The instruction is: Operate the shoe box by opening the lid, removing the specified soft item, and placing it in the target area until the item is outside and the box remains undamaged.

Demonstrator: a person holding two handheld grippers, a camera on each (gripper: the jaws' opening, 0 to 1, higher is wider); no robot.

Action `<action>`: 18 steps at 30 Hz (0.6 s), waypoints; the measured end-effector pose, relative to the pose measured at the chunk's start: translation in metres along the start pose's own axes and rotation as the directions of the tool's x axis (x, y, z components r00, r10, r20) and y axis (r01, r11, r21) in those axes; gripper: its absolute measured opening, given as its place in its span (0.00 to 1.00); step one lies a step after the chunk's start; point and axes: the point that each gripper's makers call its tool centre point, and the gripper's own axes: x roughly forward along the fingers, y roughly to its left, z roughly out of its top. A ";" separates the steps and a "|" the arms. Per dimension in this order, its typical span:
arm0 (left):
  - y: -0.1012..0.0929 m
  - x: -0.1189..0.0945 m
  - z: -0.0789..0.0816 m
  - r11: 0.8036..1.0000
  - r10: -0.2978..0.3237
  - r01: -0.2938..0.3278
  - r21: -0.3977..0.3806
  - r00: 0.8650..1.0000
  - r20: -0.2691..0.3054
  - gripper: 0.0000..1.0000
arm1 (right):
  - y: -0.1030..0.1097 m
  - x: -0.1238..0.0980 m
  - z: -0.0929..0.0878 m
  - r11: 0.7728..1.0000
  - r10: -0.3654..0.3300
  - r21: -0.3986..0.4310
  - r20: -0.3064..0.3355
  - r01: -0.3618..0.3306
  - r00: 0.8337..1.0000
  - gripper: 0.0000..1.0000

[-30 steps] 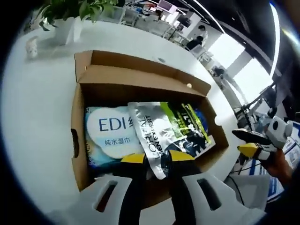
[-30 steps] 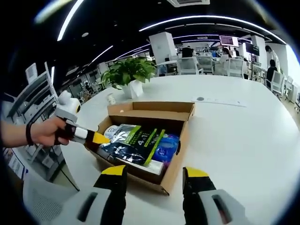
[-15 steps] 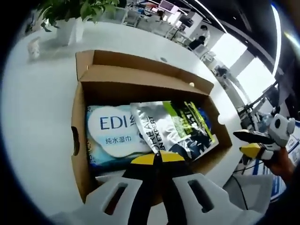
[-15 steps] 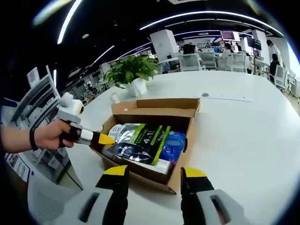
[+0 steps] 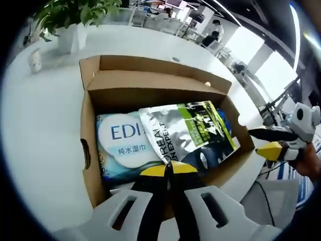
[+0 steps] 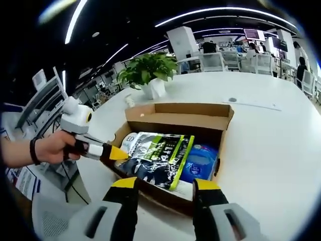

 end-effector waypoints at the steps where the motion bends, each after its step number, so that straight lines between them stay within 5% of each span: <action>1: 0.000 0.000 0.000 1.000 -0.001 0.001 0.000 1.000 0.000 0.01 | 0.000 0.003 0.000 1.000 -0.003 -0.003 -0.008 0.002 1.000 0.39; 18: 0.003 0.001 0.000 1.000 0.000 0.000 -0.007 1.000 -0.001 0.01 | 0.001 0.037 -0.005 1.000 0.011 -0.005 -0.104 -0.012 0.994 0.39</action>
